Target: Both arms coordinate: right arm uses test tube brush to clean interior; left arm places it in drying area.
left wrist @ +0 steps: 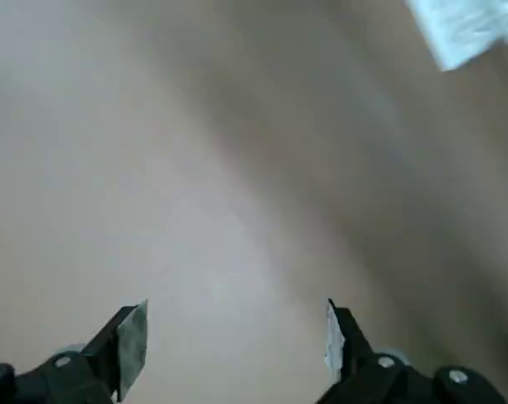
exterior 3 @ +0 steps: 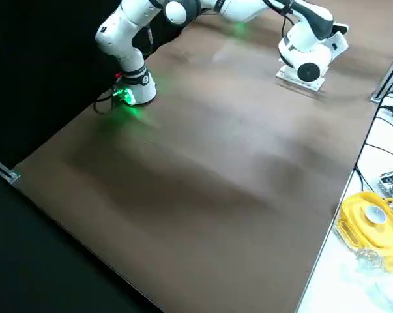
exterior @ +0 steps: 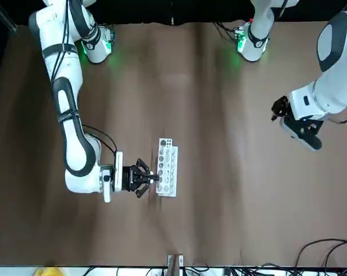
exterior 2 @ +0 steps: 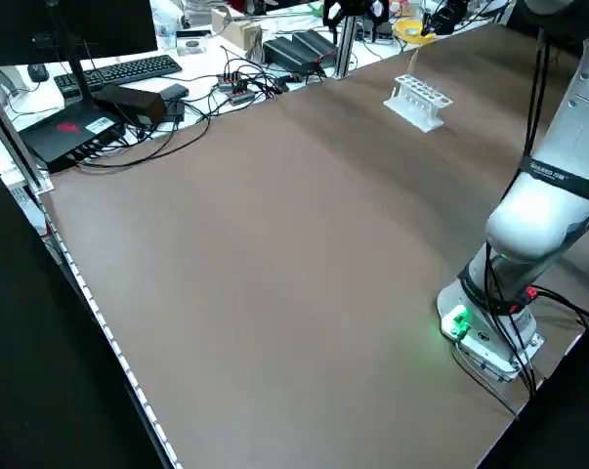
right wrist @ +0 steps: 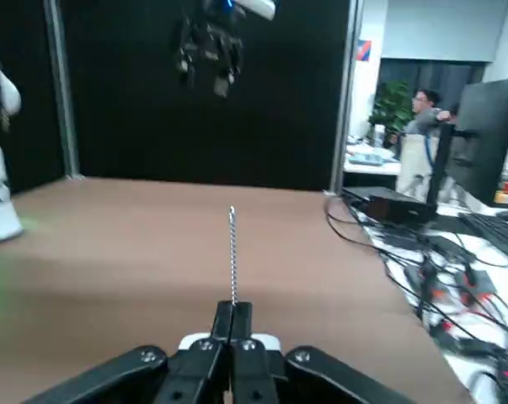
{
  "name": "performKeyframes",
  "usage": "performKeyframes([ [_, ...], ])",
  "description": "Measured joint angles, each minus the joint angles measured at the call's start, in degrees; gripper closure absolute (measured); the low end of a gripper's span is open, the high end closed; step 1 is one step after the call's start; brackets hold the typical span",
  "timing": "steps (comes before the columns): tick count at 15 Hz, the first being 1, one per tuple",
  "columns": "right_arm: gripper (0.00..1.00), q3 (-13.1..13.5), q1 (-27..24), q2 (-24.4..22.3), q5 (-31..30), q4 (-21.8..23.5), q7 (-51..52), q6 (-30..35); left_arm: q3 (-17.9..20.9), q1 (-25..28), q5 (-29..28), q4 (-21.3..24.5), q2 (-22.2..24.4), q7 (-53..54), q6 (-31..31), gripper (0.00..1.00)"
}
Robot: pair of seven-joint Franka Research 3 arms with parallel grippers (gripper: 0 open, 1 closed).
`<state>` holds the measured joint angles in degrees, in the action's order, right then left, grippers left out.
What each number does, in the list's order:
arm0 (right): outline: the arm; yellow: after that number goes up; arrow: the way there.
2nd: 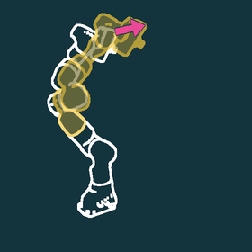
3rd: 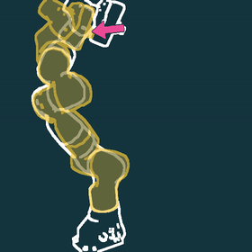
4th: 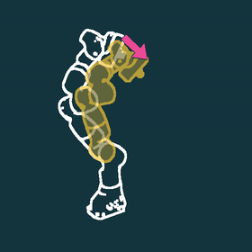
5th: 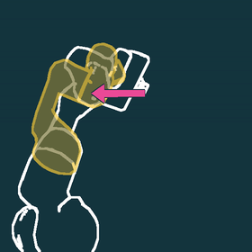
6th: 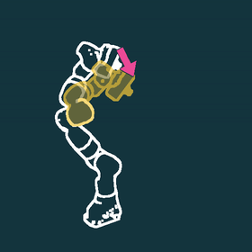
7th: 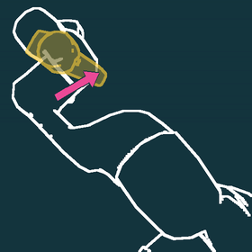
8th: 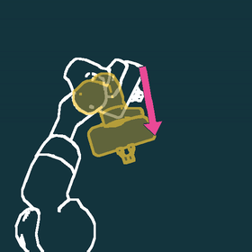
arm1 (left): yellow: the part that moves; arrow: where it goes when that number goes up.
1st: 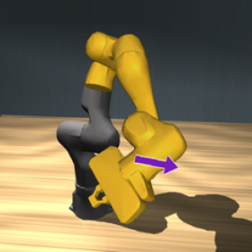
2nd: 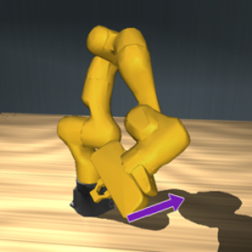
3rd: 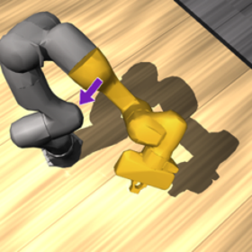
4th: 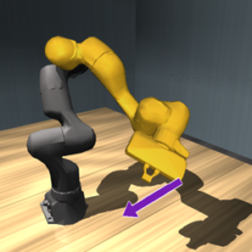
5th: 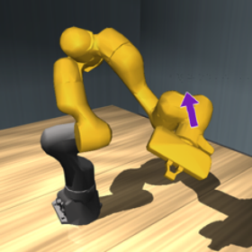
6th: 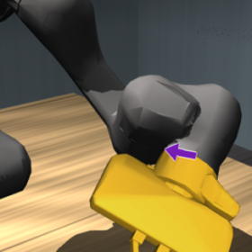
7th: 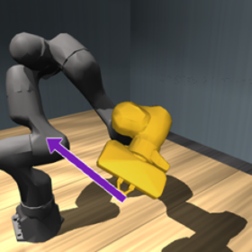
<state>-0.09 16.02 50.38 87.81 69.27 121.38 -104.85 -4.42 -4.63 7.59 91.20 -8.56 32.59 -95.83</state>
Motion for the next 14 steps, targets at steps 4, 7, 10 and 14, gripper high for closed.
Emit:
performKeyframes([
  [4,0.98,0.0,-0.5,-1.6,0.0,-0.1,-3.0,2.2,0.0,4.3,13.6,-0.2,-0.8,18.6,-0.1,0.0],
  [7,0.98,0.0,-0.6,-2.6,0.0,-0.2,-3.6,2.2,-0.1,5.1,22.6,-0.4,-2.7,28.4,-0.1,0.0],
  [10,0.98,0.0,-0.7,-2.9,0.0,-0.6,-3.6,2.2,-0.5,4.8,36.4,-0.1,-9.4,41.1,-0.5,0.0],
  [14,0.98,0.0,-1.6,-4.4,0.1,-1.1,-4.6,2.2,-1.3,2.2,55.4,-0.5,-21.0,60.7,-6.2,0.0],
])
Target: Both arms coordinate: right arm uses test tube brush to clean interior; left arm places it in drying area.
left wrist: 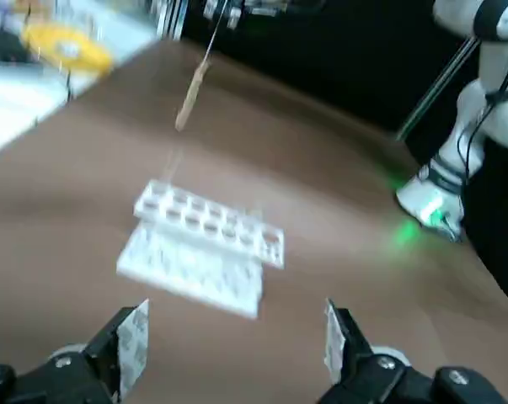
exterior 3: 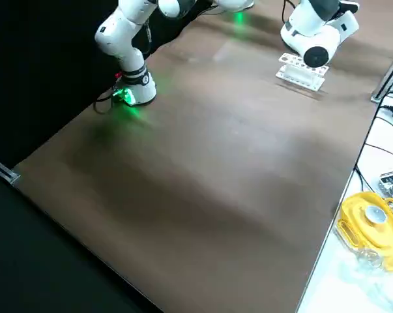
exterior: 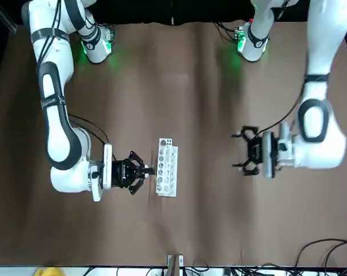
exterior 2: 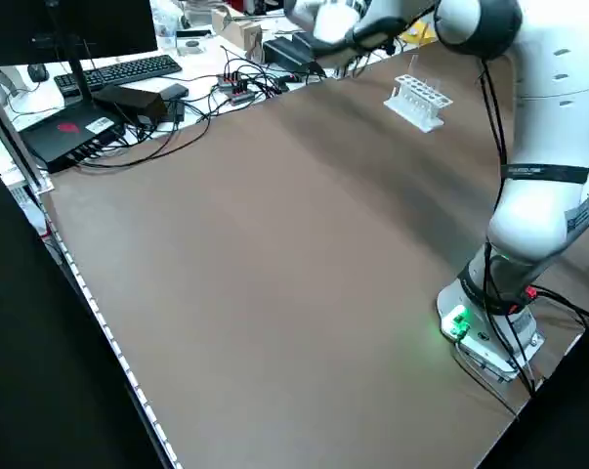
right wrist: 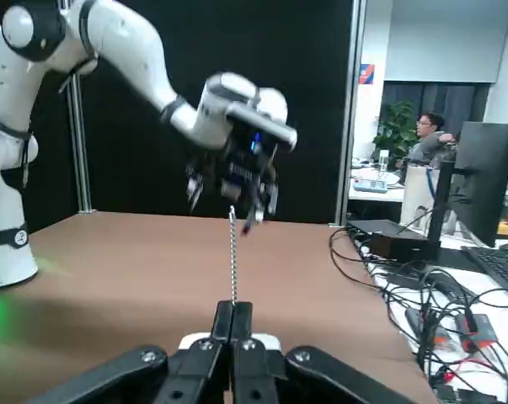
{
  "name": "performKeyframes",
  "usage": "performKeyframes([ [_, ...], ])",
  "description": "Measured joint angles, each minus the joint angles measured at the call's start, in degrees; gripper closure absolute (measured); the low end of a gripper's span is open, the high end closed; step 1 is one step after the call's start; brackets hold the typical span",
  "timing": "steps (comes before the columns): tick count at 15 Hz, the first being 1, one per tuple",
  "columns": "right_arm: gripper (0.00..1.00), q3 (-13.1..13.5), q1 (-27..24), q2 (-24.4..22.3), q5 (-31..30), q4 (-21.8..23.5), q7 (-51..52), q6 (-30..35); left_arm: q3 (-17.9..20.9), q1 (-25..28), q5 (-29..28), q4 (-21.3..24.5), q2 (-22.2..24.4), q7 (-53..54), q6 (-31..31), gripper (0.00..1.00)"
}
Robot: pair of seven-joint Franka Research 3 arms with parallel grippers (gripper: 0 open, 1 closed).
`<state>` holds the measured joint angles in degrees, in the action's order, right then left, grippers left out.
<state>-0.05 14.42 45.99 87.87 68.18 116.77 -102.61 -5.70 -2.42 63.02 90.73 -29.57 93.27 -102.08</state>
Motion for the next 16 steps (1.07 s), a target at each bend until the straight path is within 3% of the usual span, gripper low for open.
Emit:
performKeyframes([
  [4,0.98,0.4,-1.1,-0.9,-0.2,-0.1,-1.7,0.0,-0.5,-6.0,16.6,-3.4,-9.8,19.2,-4.7,0.0],
  [7,0.98,2.8,-1.0,-0.8,-2.8,0.0,-6.3,-0.1,-0.6,-10.0,27.0,-6.2,-14.8,32.5,-6.9,0.0],
  [8,0.98,4.5,-1.1,-0.8,-6.5,0.0,-13.3,-0.1,-0.5,-12.1,33.4,-8.6,-17.4,36.0,-8.0,0.0],
  [11,0.98,7.1,-1.5,-0.8,-14.5,0.0,-24.8,0.0,-0.5,-14.8,37.1,-12.8,-21.3,36.8,-12.9,0.0],
  [16,0.98,9.5,-1.4,-0.8,-23.0,0.2,-33.6,-0.2,-0.4,-18.0,42.8,-20.9,-27.9,36.9,-17.1,0.0],
])
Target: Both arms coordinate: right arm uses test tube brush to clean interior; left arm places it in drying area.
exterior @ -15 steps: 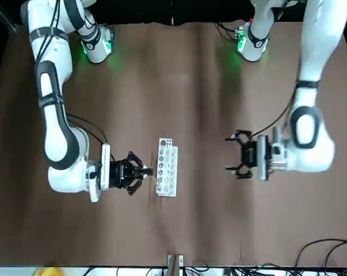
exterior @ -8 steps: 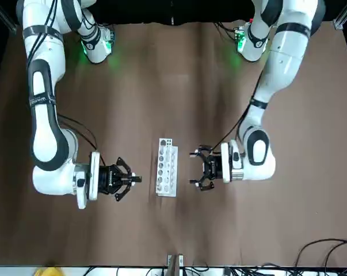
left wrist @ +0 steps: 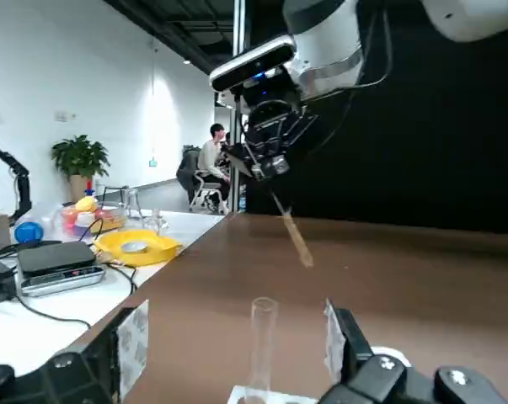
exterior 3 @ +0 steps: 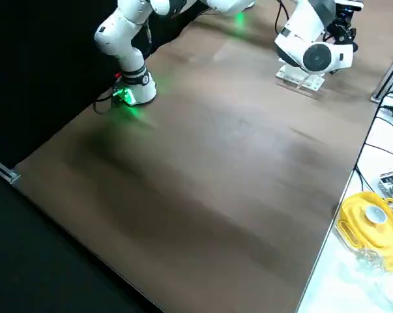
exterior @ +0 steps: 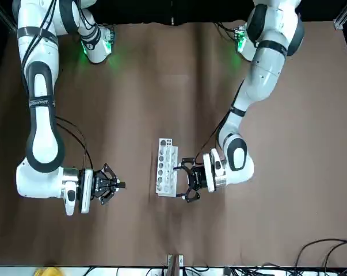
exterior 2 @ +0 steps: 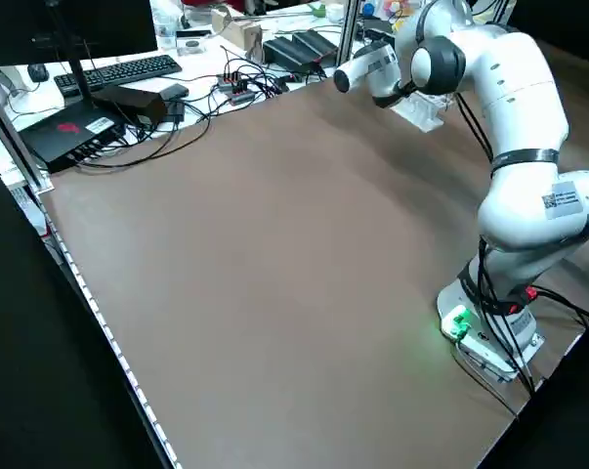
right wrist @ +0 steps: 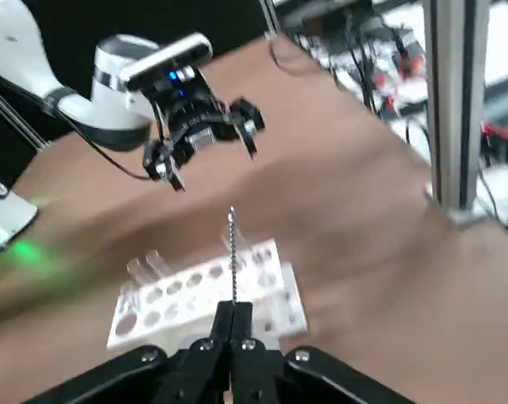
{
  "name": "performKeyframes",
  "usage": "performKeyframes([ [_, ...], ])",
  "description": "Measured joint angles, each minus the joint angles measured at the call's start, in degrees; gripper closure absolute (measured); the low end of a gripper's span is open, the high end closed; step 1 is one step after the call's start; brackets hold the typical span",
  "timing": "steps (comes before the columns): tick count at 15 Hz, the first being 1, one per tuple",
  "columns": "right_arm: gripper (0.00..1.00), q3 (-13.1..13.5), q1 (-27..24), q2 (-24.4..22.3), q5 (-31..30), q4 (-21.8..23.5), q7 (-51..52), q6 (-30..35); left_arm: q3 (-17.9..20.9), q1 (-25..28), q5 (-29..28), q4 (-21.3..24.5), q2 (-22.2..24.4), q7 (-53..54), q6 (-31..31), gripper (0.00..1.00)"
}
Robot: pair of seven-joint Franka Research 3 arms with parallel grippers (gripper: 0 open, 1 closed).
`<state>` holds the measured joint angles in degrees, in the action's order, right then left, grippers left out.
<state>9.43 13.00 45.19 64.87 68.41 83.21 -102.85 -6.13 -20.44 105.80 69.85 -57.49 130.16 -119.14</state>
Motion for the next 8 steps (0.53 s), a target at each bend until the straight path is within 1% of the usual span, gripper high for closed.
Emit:
performKeyframes([
  [2,0.98,0.7,0.2,0.0,-3.3,0.2,-5.1,-0.6,0.0,-1.1,0.4,-2.9,-2.3,0.0,-2.5,0.0],
  [4,0.98,1.4,0.3,0.2,-4.8,0.5,-11.3,-0.9,0.0,-1.9,0.4,-5.2,-4.6,0.0,-3.2,0.01],
  [6,0.98,2.0,0.2,0.5,-7.0,0.7,-20.1,-1.4,0.0,-2.6,0.4,-6.5,-6.2,0.0,-3.3,0.01],
  [8,0.98,2.1,0.3,0.6,-11.5,1.0,-28.7,-2.4,0.0,-3.3,0.5,-6.9,-7.1,0.0,-3.3,0.02],
])
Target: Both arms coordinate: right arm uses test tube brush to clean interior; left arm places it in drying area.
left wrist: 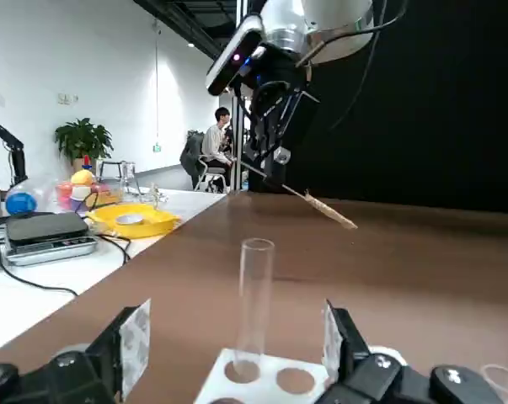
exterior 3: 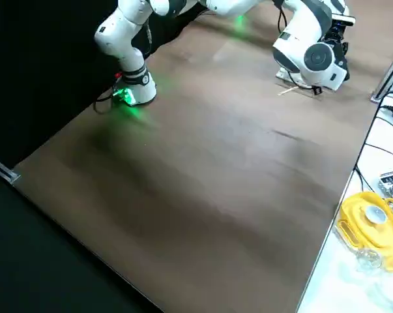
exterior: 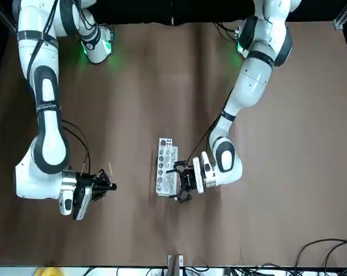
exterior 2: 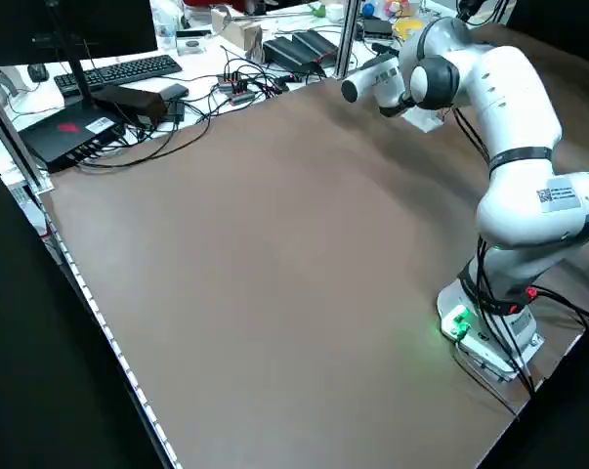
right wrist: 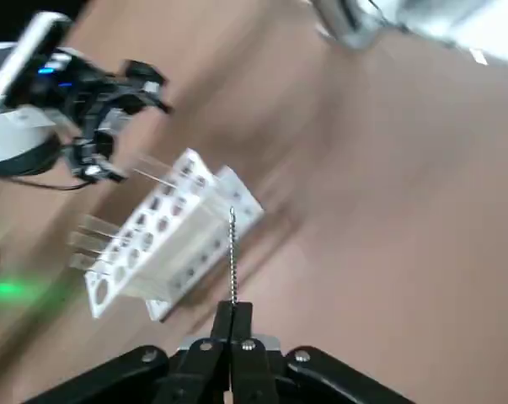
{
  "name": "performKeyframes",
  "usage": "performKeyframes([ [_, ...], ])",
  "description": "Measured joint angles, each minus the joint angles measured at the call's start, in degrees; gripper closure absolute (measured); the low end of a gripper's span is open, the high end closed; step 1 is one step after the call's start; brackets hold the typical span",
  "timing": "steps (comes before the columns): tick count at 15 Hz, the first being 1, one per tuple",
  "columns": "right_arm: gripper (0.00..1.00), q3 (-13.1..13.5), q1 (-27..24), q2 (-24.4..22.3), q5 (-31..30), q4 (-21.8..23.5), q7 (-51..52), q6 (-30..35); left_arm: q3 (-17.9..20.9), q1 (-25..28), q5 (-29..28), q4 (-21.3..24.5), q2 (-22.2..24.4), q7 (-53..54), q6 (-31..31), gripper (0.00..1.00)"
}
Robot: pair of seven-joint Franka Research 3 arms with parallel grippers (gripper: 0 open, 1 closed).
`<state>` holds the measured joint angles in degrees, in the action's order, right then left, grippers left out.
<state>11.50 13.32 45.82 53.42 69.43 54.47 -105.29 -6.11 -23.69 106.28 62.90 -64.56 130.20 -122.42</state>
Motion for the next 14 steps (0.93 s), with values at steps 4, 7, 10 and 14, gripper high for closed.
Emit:
performKeyframes([
  [4,0.98,0.0,1.6,0.1,-8.2,0.2,-14.9,-0.8,0.0,-1.2,0.6,-1.0,-1.4,2.0,0.0,0.04],
  [7,0.98,0.0,3.8,0.4,-13.4,0.2,-26.6,-1.3,0.0,-1.9,0.7,-2.7,-2.9,2.3,0.0,0.07],
  [10,0.98,0.0,7.3,1.7,-17.8,0.4,-42.2,-5.8,0.0,-3.0,2.4,-3.7,-4.1,2.6,0.0,0.11],
  [14,0.98,-0.1,10.6,4.7,-21.2,1.0,-52.8,-9.9,0.0,-3.6,3.2,-4.1,-4.6,2.7,0.0,0.15],
])
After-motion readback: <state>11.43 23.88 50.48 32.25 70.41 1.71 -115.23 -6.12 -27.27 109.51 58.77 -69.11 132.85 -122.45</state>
